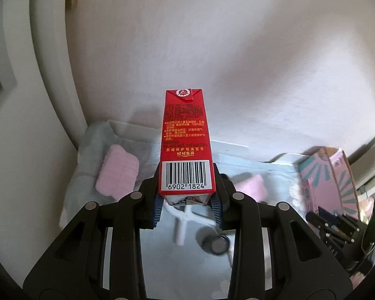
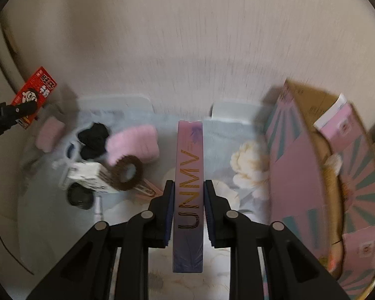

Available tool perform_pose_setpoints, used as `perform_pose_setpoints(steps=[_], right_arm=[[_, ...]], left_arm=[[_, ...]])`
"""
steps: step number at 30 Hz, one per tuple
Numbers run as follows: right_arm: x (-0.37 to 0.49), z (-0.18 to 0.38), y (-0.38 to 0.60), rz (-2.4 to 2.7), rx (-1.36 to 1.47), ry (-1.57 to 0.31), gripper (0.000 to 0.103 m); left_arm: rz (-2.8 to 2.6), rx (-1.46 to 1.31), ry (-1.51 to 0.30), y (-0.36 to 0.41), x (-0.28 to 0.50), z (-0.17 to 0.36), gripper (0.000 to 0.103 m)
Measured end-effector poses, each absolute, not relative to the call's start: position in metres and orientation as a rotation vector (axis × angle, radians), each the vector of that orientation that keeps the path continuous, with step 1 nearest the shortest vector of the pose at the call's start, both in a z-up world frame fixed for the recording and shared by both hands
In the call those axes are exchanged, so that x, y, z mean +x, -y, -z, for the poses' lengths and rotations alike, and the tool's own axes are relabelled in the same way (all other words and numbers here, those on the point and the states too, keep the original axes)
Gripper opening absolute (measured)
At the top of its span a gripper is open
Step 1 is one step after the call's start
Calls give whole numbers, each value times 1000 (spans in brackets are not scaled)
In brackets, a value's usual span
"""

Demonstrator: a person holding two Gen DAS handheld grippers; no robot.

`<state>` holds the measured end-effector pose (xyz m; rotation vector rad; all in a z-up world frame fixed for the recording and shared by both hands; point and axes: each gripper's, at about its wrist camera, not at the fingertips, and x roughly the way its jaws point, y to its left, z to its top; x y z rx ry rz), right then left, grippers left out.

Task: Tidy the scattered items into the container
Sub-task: 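Lift the carton and tube into the cardboard box and open both grippers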

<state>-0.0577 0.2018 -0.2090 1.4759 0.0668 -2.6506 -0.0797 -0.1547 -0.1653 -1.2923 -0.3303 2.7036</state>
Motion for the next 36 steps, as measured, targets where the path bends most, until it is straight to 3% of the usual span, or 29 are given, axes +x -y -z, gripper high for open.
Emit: perform_pose_setpoints(steps=[8,20,28,36], right_arm=[[-50,143,-208,2689,1346,11,21],[-26,78,-292,2856,1208,79,21],[-14,95,-363,2873,1295,143,21],[-15,163,-391,2746,1494,192,21]], left_arm=[[-2684,-1182,241,114,-44,99,29],[-2522,-1038,136,-43,-44,57,29],[-2356,-1095,7,-168,-54,77,29],[-2271,-1285,-144,-249,-69,170,30]])
